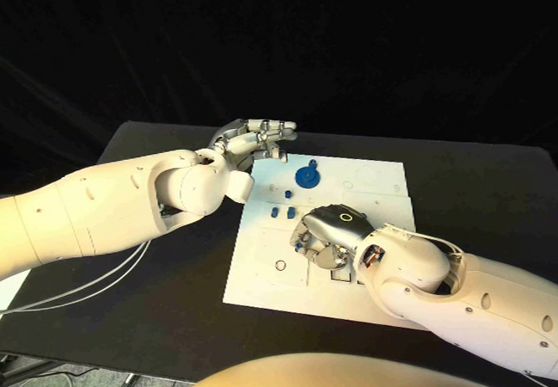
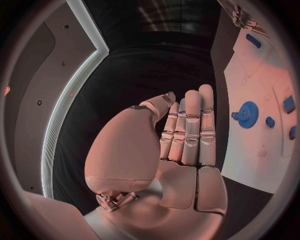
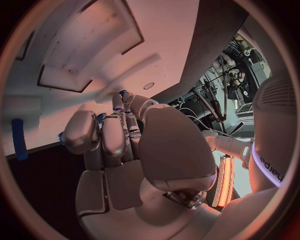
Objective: Assemble the parts on the task board
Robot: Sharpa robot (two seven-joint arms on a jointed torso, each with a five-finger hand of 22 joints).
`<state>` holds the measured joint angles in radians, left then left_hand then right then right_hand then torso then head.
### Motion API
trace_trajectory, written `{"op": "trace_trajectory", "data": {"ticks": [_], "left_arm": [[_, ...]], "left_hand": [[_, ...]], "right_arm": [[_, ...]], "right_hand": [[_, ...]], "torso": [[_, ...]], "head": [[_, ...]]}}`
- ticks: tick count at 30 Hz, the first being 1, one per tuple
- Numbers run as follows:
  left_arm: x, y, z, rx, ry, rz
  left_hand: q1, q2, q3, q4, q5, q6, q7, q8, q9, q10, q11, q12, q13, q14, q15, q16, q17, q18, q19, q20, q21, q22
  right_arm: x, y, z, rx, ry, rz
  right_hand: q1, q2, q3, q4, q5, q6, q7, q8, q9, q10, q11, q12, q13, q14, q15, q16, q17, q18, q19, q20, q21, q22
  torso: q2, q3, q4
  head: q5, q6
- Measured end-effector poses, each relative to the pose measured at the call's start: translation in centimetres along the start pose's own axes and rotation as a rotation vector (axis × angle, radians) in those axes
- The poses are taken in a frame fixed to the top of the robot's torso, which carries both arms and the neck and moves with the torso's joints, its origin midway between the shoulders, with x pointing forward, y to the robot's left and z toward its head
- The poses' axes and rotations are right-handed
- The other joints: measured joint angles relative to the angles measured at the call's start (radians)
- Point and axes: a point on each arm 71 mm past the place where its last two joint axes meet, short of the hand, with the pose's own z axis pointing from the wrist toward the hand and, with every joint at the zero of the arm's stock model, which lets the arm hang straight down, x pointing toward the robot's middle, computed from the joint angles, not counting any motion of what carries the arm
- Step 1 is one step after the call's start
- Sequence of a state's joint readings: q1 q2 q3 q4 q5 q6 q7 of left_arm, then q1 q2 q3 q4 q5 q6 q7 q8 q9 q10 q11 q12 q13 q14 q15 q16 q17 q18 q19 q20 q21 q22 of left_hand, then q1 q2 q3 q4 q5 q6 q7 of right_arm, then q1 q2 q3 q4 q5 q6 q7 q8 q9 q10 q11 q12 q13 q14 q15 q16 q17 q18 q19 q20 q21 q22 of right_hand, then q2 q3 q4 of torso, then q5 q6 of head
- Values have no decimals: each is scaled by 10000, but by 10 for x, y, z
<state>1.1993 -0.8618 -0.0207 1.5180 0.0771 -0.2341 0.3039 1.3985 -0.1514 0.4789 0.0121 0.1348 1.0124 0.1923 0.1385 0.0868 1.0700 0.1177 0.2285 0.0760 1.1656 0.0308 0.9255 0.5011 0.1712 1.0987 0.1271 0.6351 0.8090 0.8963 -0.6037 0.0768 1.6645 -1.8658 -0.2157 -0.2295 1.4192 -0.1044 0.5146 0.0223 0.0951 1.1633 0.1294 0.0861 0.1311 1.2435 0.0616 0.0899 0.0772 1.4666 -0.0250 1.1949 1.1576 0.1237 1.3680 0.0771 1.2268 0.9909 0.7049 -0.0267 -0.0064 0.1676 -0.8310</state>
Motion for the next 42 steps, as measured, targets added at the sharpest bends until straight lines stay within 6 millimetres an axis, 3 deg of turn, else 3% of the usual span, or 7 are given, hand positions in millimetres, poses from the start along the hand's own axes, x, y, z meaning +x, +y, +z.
{"op": "trace_trajectory", "data": {"ticks": [7,13,24,33,38,41,42], "left_arm": [[0,0,0,5,39,48],[1,0,0,-11,59,66],[0,0,0,-38,73,87],[-2,0,-1,-63,56,95],[-3,0,-1,-67,31,105],[-4,0,-1,-71,27,106],[-4,0,-1,-72,29,106]], "left_hand": [[0,0,0,0,0,0,0,0,0,0,0,0,0,0,0,0,1,1,0,0,0,0],[0,0,-28,-28,0,0,0,0,0,-36,36,0,0,-16,16,0,-9,0,0,0,0,1],[0,0,-28,-28,0,0,0,0,1,-35,35,0,-8,-17,17,0,-7,-1,0,0,0,1],[0,0,-28,-28,0,0,0,0,1,-35,36,0,-8,-18,18,0,-7,-1,0,0,0,2],[0,0,-28,-28,0,0,0,0,2,-35,36,0,-8,-19,19,0,-7,0,0,0,0,2],[0,0,-28,-28,0,0,0,0,2,-35,36,0,-7,-20,19,0,-7,0,0,0,0,2],[0,0,-28,-28,0,0,0,0,2,-35,36,0,-7,-19,19,0,-7,1,0,0,0,2]], "right_arm": [[2,-1,0,58,18,-17],[2,-2,-1,152,-54,22],[-5,-7,-10,291,-834,337],[-41,-32,-37,778,-2086,917],[-64,-62,-55,1536,-2196,913],[-70,-77,-65,1920,-2044,894],[-71,-80,-67,2019,-1981,879]], "right_hand": [[-409,-142,2,-1,96,-445,188,-208,-112,-1073,255,-303,-170,-4,218,-79,-188,0,-213,213,-337,-503],[-566,-299,-96,-100,196,-804,300,-208,-240,-2047,464,-291,-168,-1,289,-382,-533,0,-502,319,-697,-1019],[-615,-349,-249,-167,584,-1022,309,-208,-328,-2312,479,61,-106,-2,359,-392,-605,-1,-594,339,-821,-1136],[-818,-389,-344,-72,725,-1025,305,-208,-384,-1882,376,400,-107,-2,359,-339,-566,-1,-515,339,-687,-945],[-1420,-975,-1376,224,1446,-1812,346,-208,-586,-2127,427,434,-121,-2,359,-351,-708,-1,-485,308,-766,-1121],[-1394,-949,-2215,330,1330,-2163,404,-208,-622,-2261,467,488,-120,-2,359,-426,-815,-1,-555,378,-845,-1233],[-1275,-830,-2517,359,1271,-2201,416,-208,-622,-2262,467,557,-121,-2,359,-426,-838,-1,-555,378,-845,-1252]], "torso": [[-3,1,-6],[-5,-2,-4],[-11,0,-7],[-23,6,-30],[-35,-6,-76],[-46,-6,-120],[-47,-5,-132]], "head": [[-9,-1],[-35,20],[-78,85],[-188,305],[-278,426],[-328,477],[-352,489]]}}
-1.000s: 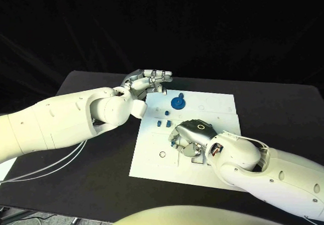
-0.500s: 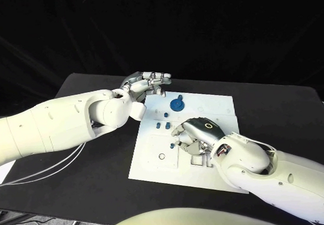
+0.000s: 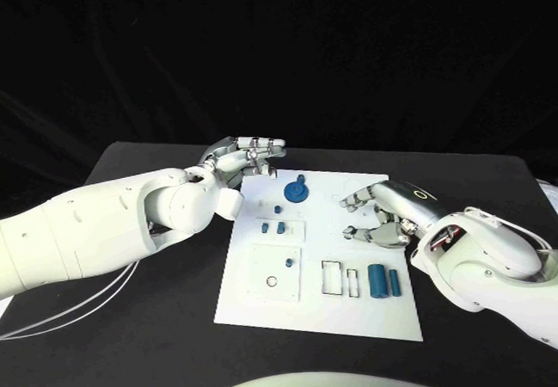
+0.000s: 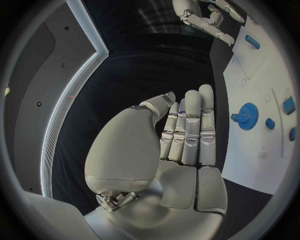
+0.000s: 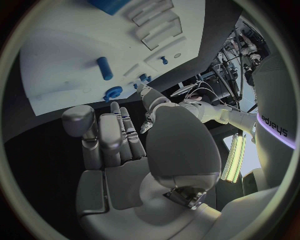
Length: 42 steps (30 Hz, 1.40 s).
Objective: Assemble the parts on the task board
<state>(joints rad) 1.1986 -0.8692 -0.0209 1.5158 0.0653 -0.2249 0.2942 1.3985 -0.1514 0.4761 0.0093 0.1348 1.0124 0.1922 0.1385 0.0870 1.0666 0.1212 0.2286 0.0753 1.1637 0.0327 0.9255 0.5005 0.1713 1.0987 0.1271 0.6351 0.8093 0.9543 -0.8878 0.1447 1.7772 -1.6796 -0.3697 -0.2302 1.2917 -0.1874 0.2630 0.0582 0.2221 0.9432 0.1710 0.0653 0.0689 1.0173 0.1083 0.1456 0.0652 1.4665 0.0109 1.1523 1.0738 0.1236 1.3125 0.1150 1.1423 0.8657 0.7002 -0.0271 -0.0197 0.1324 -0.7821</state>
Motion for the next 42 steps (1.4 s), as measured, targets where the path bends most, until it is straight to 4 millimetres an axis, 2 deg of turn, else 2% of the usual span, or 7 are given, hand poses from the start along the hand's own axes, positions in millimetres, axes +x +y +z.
{"op": "trace_trajectory", "data": {"ticks": [4,8,12,15,22,37,42], "left_arm": [[0,0,0,-4,12,-2],[0,1,0,-21,17,-9],[0,2,0,-32,24,-15],[0,2,0,-44,34,-21],[1,3,0,-56,61,-31],[1,3,0,-65,77,-36],[2,3,0,-66,84,-38]], "left_hand": [[0,0,0,0,0,-37,37,0,-9,0,0,72,0,-2,2,0,-19,-1,0,0,0,-10],[0,0,0,0,0,-37,36,0,-9,0,0,76,0,-2,2,0,-19,-1,0,0,0,-10],[0,0,0,0,0,-36,36,0,-9,0,0,76,1,-2,2,0,-19,0,0,0,0,-10],[0,0,0,0,0,-36,36,0,-8,0,0,76,1,-2,2,0,-18,0,0,0,0,-10],[0,0,0,0,0,-36,36,0,-8,0,0,76,1,-3,3,0,-18,0,0,0,0,-9],[0,0,0,0,0,-36,36,0,-7,0,0,76,1,-3,3,0,-17,-1,0,0,0,-8],[0,0,0,0,0,-36,36,0,-7,0,0,76,1,-4,4,0,-16,-1,0,0,0,-8]], "right_arm": [[-2,-13,-4,305,224,-150],[-1,-21,-5,484,410,-314],[1,-25,-5,545,551,-461],[4,-25,-3,519,659,-585],[12,-20,4,355,828,-814],[22,-14,11,156,1259,-1266],[24,-13,12,113,1396,-1416]], "right_hand": [[389,365,-720,81,-70,-7,7,0,36,-70,0,226,2,0,0,0,-71,-1,0,0,-37,-36],[610,487,-836,77,-72,100,90,0,64,-34,36,356,13,0,0,0,-72,0,0,0,-36,-36],[686,545,-876,109,-72,172,60,0,74,-31,35,421,12,0,0,0,-86,0,0,-1,-36,-36],[867,726,-876,109,-155,332,33,0,90,70,-7,482,12,0,0,0,-92,0,0,-1,-36,-21],[1278,1056,-620,139,-909,586,-38,39,103,222,-72,538,-17,0,-1,47,-77,0,26,-27,34,103],[1366,1068,-37,271,-924,1062,-201,39,135,742,-198,538,-16,1,-1,136,2,0,182,-111,184,328],[1368,1069,220,336,-984,1209,-276,39,150,923,-277,469,-16,1,-76,179,25,1,240,-128,288,452]], "torso": [[-5,9,-33],[-4,18,-45],[0,19,-44],[1,12,-34],[1,-1,-14],[-10,-16,-21],[-10,-16,-23]], "head": [[-97,76],[-175,131],[-229,151],[-261,155],[-298,139],[-290,85],[-290,73]]}}
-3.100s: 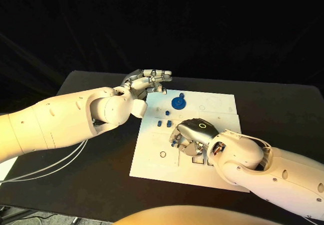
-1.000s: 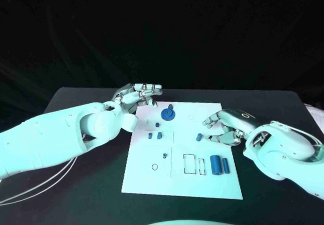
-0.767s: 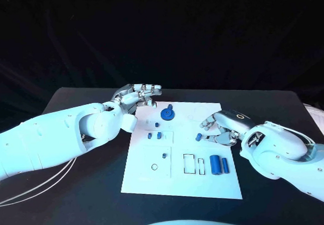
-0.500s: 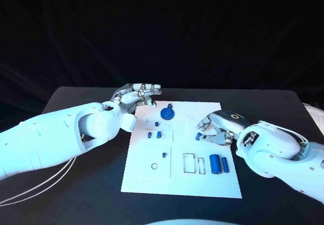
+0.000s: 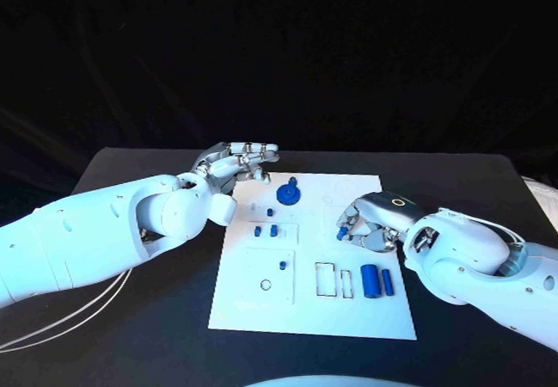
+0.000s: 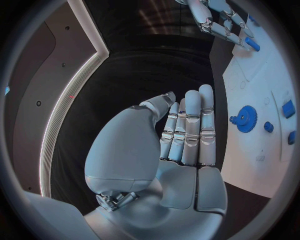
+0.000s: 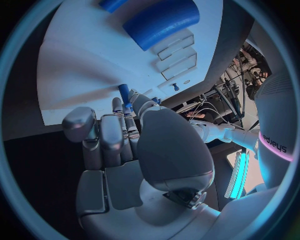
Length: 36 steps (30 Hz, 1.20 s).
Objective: Assemble the parts on the task board
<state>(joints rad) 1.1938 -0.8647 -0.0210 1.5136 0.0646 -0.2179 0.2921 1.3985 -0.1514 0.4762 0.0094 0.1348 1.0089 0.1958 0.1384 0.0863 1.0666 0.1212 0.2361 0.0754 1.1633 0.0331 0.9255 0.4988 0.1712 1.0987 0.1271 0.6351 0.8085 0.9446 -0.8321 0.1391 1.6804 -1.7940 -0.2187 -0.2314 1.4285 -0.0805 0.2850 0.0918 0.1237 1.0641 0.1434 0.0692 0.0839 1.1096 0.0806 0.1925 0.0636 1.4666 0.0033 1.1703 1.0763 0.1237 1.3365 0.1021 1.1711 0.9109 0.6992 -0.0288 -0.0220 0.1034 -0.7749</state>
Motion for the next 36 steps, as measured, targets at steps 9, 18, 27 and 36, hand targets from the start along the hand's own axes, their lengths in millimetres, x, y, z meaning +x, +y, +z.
{"op": "trace_trajectory", "data": {"ticks": [9,18,27,36], "left_arm": [[0,0,0,0,1,2],[0,0,0,0,5,5],[0,0,0,1,7,7],[-1,0,1,2,-4,12]], "left_hand": [[0,0,0,0,0,0,0,0,0,0,0,0,0,0,0,0,0,0,0,0,0,0],[0,0,0,0,0,0,0,0,1,-36,36,0,0,-14,14,0,-26,1,0,0,0,1],[0,0,0,0,0,0,0,0,1,-36,36,0,0,-15,15,0,-25,0,0,0,0,1],[0,0,0,0,0,0,0,0,1,-36,36,0,1,-16,15,0,-25,0,0,0,0,1]], "right_arm": [[2,3,3,-65,75,-184],[2,5,4,-67,39,-243],[1,7,4,-32,-177,-193],[-8,20,-3,-361,-787,188]], "right_hand": [[51,51,395,73,-251,297,-82,38,33,370,-83,-152,1,-1,-72,132,129,0,121,-90,178,278],[50,50,650,96,-297,456,-127,29,62,586,-118,-224,11,-7,-137,325,337,-2,282,-109,390,562],[103,82,1005,-89,-374,764,-192,191,132,1049,-224,-270,108,0,-216,526,499,-1,389,-216,643,908],[279,88,1116,-145,-358,863,-194,220,190,1206,-344,-282,123,-8,-223,545,526,-1,394,-221,684,959]], "torso": [[5,10,1],[6,15,0],[5,15,-6],[-5,10,-10]], "head": [[-15,-19],[-15,-43],[-12,-57],[-46,-49]]}}
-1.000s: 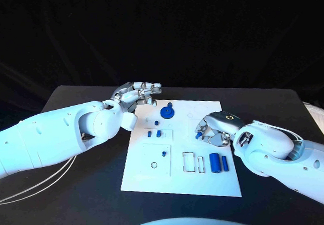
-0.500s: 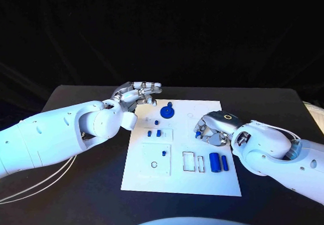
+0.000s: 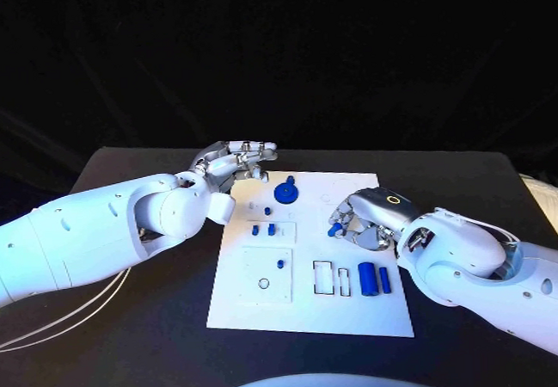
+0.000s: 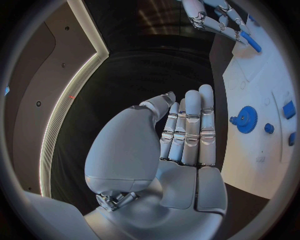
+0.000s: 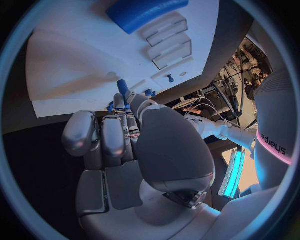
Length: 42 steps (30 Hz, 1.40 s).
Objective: Assemble the parts on the task board
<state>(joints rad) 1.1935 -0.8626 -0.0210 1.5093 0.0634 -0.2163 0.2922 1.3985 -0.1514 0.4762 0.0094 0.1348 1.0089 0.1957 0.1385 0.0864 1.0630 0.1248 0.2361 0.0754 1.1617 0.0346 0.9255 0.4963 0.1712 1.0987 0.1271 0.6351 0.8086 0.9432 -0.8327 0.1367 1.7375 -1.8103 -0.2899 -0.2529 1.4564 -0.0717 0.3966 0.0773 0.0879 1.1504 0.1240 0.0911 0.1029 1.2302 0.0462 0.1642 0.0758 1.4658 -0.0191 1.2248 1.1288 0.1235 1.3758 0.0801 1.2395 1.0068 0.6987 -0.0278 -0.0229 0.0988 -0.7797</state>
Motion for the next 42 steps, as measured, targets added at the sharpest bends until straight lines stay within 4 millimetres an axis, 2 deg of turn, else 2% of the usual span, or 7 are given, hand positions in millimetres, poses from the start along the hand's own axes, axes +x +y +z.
{"op": "trace_trajectory", "data": {"ticks": [10,17,26,36,42], "left_arm": [[0,0,0,-1,11,-1],[1,1,1,-8,33,-10],[3,2,2,-19,95,-30],[5,2,2,-22,156,-46],[6,2,2,-25,176,-52]], "left_hand": [[0,0,0,0,0,0,0,0,0,1,-1,0,0,0,0,0,1,0,0,0,0,0],[0,0,-18,-18,0,0,0,33,-2,-9,-11,0,-9,-1,1,0,-2,1,0,0,0,-3],[0,0,-29,-29,0,0,0,41,-10,-35,-37,0,-8,-1,1,0,-16,1,0,0,0,-11],[0,0,-29,-29,0,0,0,40,-9,-35,-37,0,-8,-1,1,0,-16,0,0,0,0,-11],[0,0,-29,-29,0,0,0,40,-8,-35,-37,0,-7,-1,2,0,-16,1,0,0,0,-10]], "right_arm": [[-12,24,-8,-625,-670,610],[-10,50,-5,-1183,-744,1250],[7,81,5,-1808,-402,2088],[30,98,12,-2107,312,2474],[39,101,14,-2170,712,2436]], "right_hand": [[11,-12,27,-27,8,5,-5,-12,11,-17,18,-26,-11,-27,-26,30,16,0,30,-31,0,35],[24,-26,44,-46,7,33,-35,6,11,-16,19,-26,-12,-27,-25,30,4,0,30,-30,0,9],[23,-27,53,-56,3,25,-42,28,16,17,53,-26,-18,10,-62,30,-9,0,29,-30,-1,-28],[23,-29,108,-59,33,30,-31,28,18,18,54,-65,-17,10,-61,30,-46,0,29,-30,-1,-69],[43,-50,108,-58,34,33,-28,27,19,30,68,-70,-17,9,-61,30,-76,0,29,-30,-1,-111]], "torso": [[-7,-6,0],[-7,-7,12],[7,-11,19],[19,-14,12],[15,-9,12]], "head": [[-20,48],[49,20],[269,-66],[407,-167],[465,-230]]}}
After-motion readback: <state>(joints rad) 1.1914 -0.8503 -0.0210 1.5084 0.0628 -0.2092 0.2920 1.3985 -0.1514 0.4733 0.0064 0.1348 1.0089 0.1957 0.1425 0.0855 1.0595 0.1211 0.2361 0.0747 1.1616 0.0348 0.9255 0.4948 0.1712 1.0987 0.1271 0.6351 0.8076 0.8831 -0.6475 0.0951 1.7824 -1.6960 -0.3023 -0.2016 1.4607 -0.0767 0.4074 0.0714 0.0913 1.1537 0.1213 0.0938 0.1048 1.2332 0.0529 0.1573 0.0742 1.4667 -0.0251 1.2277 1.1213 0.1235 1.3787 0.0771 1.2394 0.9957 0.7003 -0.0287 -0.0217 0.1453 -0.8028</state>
